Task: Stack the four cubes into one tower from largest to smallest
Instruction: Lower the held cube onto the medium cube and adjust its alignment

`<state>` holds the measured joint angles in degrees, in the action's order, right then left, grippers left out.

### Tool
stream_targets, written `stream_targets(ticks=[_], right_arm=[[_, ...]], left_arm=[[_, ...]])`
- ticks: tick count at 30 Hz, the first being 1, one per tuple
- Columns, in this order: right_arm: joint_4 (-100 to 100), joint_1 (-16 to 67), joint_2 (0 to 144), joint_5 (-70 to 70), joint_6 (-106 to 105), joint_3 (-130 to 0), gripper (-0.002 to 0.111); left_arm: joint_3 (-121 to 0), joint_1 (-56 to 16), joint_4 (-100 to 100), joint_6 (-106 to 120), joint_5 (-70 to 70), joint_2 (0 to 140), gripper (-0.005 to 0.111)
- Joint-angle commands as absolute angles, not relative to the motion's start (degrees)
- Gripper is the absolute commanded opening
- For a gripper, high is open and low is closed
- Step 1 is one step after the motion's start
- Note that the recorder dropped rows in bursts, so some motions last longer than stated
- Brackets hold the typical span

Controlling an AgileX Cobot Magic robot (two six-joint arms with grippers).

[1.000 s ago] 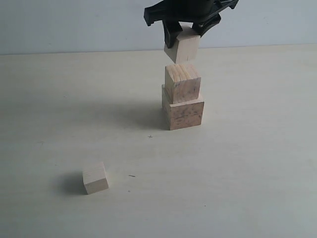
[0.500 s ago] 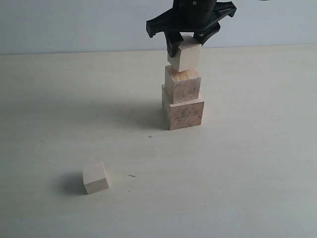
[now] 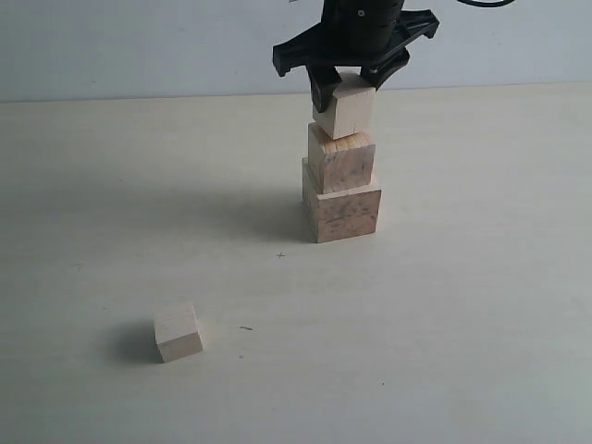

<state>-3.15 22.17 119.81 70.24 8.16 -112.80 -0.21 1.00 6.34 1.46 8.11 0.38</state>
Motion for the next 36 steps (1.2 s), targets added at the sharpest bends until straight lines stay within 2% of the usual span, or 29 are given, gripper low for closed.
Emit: stream_targets(ticks=[1, 22, 30, 36], right_arm=[[-1.81, 22.01, 119.65, 69.96, 8.50, -113.56, 0.000], [-0.96, 22.01, 117.12, 69.96, 10.74, -113.34, 0.000], [-2.53, 22.01, 113.27, 69.96, 10.74, -106.61, 0.000], [-2.53, 22.01, 112.22, 69.96, 10.74, -106.35, 0.000]], left_arm=[[0.00, 0.62, 6.66, 1.34, 8.08, 0.00, 0.000], [0.00, 0.62, 6.66, 1.37, 8.08, 0.00, 0.000], [0.00, 0.62, 6.66, 1.37, 8.08, 0.00, 0.000], [0.00, 0.62, 6.66, 1.36, 8.08, 0.00, 0.000]])
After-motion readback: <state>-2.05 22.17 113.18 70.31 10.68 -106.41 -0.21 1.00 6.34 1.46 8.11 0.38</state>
